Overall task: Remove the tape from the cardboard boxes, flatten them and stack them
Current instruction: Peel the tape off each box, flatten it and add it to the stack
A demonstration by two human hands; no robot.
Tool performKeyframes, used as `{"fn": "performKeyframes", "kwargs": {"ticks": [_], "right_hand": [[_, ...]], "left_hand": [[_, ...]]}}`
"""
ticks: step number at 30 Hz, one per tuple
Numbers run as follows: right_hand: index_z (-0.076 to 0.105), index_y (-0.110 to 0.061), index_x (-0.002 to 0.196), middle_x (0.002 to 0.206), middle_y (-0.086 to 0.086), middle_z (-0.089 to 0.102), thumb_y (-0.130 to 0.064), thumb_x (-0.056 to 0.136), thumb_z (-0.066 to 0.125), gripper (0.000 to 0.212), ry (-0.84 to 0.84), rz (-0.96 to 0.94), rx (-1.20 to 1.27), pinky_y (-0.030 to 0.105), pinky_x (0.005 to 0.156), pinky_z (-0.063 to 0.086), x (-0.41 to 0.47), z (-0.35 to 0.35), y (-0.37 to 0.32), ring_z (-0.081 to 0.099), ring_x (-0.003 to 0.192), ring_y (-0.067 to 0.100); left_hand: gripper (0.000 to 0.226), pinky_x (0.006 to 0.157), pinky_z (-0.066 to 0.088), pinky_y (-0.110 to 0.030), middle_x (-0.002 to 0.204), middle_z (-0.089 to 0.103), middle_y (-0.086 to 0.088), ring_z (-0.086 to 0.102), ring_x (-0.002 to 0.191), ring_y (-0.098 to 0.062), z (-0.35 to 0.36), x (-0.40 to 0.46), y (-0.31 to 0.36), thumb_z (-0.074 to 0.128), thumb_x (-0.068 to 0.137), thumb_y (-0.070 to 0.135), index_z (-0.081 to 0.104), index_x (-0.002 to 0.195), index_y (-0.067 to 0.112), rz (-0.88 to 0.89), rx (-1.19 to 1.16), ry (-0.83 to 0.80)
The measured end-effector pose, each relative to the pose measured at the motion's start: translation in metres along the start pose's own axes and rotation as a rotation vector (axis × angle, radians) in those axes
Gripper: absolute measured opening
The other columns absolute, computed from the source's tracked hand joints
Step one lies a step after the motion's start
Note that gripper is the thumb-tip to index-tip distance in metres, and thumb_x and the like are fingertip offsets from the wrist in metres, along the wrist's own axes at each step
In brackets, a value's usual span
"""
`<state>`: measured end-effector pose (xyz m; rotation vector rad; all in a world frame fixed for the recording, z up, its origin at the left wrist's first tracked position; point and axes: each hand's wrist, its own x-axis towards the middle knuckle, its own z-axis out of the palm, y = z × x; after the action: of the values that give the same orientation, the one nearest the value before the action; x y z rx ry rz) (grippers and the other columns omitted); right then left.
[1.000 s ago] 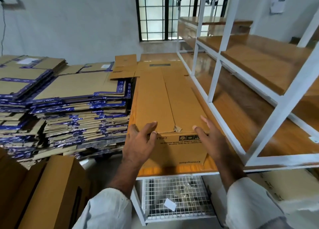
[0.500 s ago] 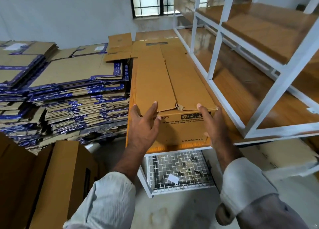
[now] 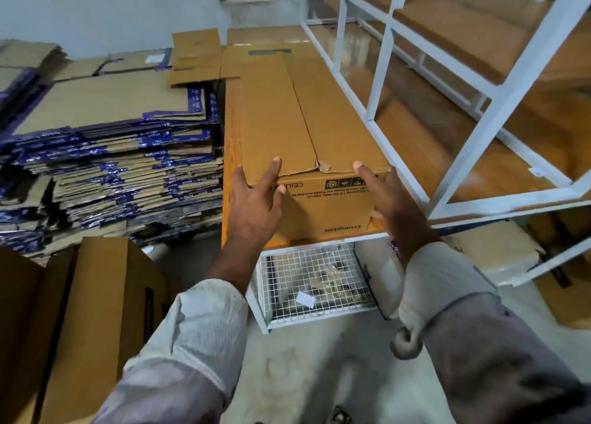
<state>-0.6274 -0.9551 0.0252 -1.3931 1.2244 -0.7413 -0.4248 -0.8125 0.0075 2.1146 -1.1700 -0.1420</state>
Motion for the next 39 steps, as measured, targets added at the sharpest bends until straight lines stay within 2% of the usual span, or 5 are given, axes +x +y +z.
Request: {"fn": "performKeyframes", "kwargs": {"ticks": [11, 15, 21, 33, 39], "right_hand": [[0.043, -0.033, 0.145, 0.138, -0.005, 0.056, -0.090, 0.051, 0.076, 0.115, -0.106, 0.209, 0.107, 0.051, 0.098, 0.049, 0.014, -0.004, 0.004, 0.056, 0.122, 0.024], [0.041, -0.048, 0.143, 0.142, -0.008, 0.056, -0.093, 0.062, 0.067, 0.096, -0.023, -0.085, 0.007, 0.052, 0.102, 0.047, 0.013, -0.010, -0.030, 0.052, 0.132, 0.023], [0.022, -0.052, 0.156, 0.169, 0.001, 0.021, -0.090, 0.078, 0.050, 0.091, 0.083, -0.583, -0.713, 0.076, 0.114, 0.001, -0.004, 0.001, -0.077, 0.017, 0.154, 0.034], [0.028, -0.047, 0.156, 0.164, 0.005, 0.031, -0.091, 0.080, 0.044, 0.089, 0.183, -0.778, -1.127, 0.074, 0.114, 0.011, -0.021, 0.048, -0.050, 0.027, 0.151, 0.032], [0.028, -0.040, 0.157, 0.168, 0.002, 0.023, -0.086, 0.084, 0.045, 0.088, 0.172, -0.779, -0.873, 0.066, 0.117, 0.012, -0.020, 0.016, -0.044, 0.022, 0.154, 0.024]], "left_hand": [[0.064, 0.116, 0.036, -0.042, 0.158, 0.018, -0.011, 0.030, 0.145, -0.034, 0.002, -0.004, 0.020, 0.073, 0.093, 0.036, 0.044, 0.147, 0.054, -0.127, -0.173, 0.043], [0.068, 0.106, 0.050, -0.045, 0.144, 0.034, -0.007, 0.045, 0.129, -0.025, -0.001, -0.008, 0.018, 0.077, 0.089, 0.026, 0.048, 0.145, 0.052, -0.178, -0.425, 0.068], [0.061, 0.092, 0.056, -0.062, 0.140, 0.058, -0.009, 0.065, 0.117, -0.032, 0.053, -0.033, 0.007, 0.070, 0.093, 0.004, 0.049, 0.134, 0.044, -0.411, -1.071, -0.050], [0.023, 0.082, 0.053, -0.040, 0.107, 0.072, -0.003, 0.067, 0.104, -0.026, 0.085, -0.043, 0.000, 0.069, 0.092, 0.016, 0.060, 0.113, 0.020, -0.638, -1.203, 0.073], [0.070, 0.090, 0.051, -0.050, 0.135, 0.062, -0.007, 0.059, 0.123, -0.030, 0.060, -0.034, 0.005, 0.056, 0.085, 0.070, 0.056, 0.139, 0.025, -0.653, -1.339, 0.246]]}}
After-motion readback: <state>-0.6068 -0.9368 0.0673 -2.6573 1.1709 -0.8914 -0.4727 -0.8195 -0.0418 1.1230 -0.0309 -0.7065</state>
